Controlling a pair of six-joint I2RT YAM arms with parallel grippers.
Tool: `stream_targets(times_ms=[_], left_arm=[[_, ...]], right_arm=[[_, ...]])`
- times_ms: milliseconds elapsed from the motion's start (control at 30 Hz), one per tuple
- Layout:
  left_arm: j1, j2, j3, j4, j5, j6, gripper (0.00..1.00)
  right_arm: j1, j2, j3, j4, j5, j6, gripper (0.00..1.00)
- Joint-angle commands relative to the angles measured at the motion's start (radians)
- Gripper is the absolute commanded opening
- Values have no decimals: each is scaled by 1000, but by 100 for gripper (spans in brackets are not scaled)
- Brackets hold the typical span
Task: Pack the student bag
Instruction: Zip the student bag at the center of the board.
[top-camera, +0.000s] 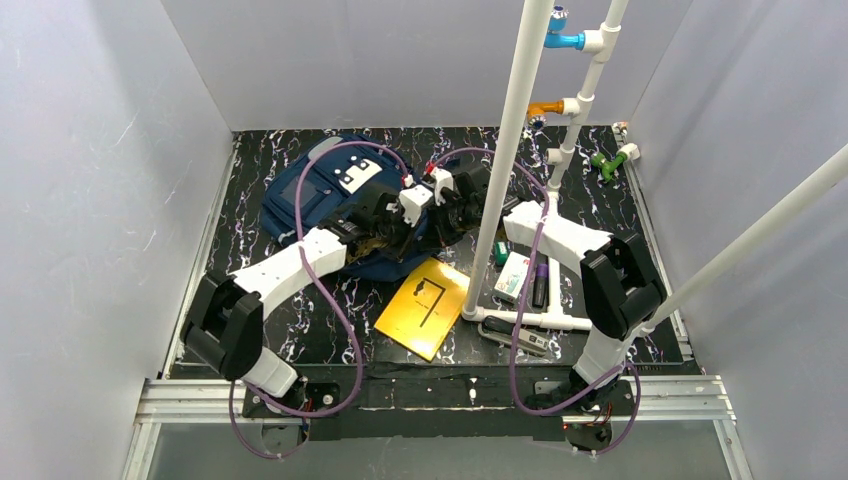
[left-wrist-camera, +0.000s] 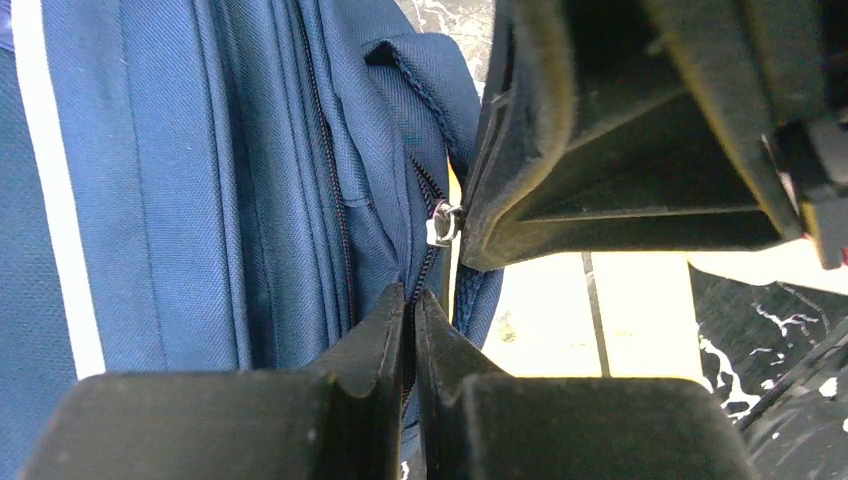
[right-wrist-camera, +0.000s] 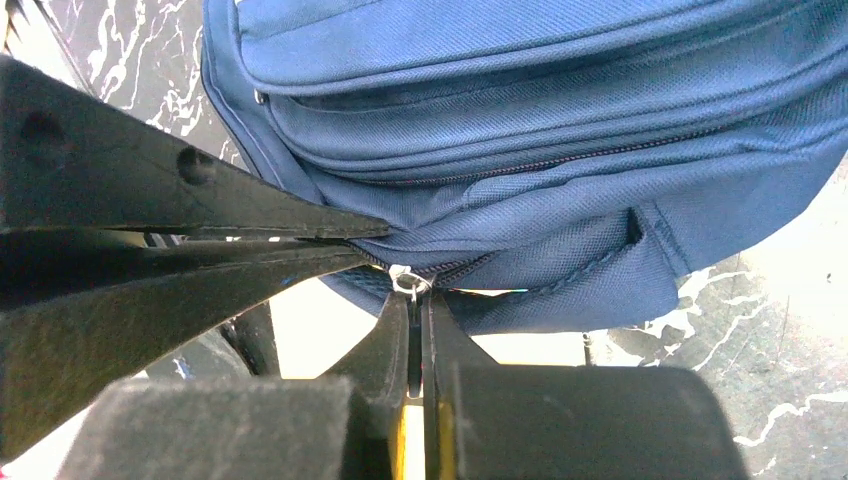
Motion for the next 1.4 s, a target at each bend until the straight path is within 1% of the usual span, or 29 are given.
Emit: stream_targets(times_ms=[0, 67, 167, 233, 300, 400, 500, 567, 667, 700, 767, 833, 900, 967, 1033, 1100, 1233, 1267, 1367], left_arm=[[20, -166, -3, -128, -211, 158, 0], [50, -235, -3, -186, -243, 198, 0], [92, -315, 22, -297, -248, 223, 0], [96, -363, 22, -342, -226, 242, 0], [96, -416, -1, -348, -197, 241, 0], [96, -502, -52, -349, -175, 233, 0], [97, -599, -102, -346, -235, 248, 0], [97, -643, -117, -340, -265, 261, 0], [97, -675, -109, -339, -285, 270, 0], [97, -683, -101, -340, -310, 267, 0], [97, -684, -85, -347, -396, 256, 0], [97, -664, -66, -364, -485, 249, 0], [97, -659, -54, -357, -523, 249, 0], [97, -684, -61, -322, -498, 252, 0], [97, -722, -60, -308, -437, 255, 0], [97, -770, -61, -302, -401, 259, 0], [97, -859, -58, -312, -413, 273, 0], [97, -871, -54, -321, -409, 278, 0], [97, -887, -30, -357, -423, 267, 0]], right_arm=[[-17, -67, 98, -120, 95, -161, 1], [-28, -75, 72, -134, 125, -227, 1], [-31, -128, -4, -71, 155, -337, 1], [-33, -133, -12, -73, 133, -403, 1], [-37, -107, 26, -112, 81, -456, 1], [-45, -22, 122, -187, 84, -471, 1], [-69, 82, 238, -293, 112, -507, 1], [-88, 123, 267, -288, 118, -525, 1], [-97, 148, 282, -219, 180, -540, 1], [-107, 156, 299, -221, 181, -539, 1], [-135, 149, 318, -247, 93, -546, 1], [-154, 100, 264, -189, 4, -509, 1], [-156, 52, 194, -77, -7, -479, 1], [-157, 56, 176, -12, -5, -465, 1], [-157, 109, 201, 11, -42, -465, 1], [-157, 159, 213, 85, -63, -437, 1], [-156, 234, 222, 274, -74, -372, 1], [-156, 265, 248, 274, -64, -365, 1], [-156, 362, 380, 197, -29, -372, 1]])
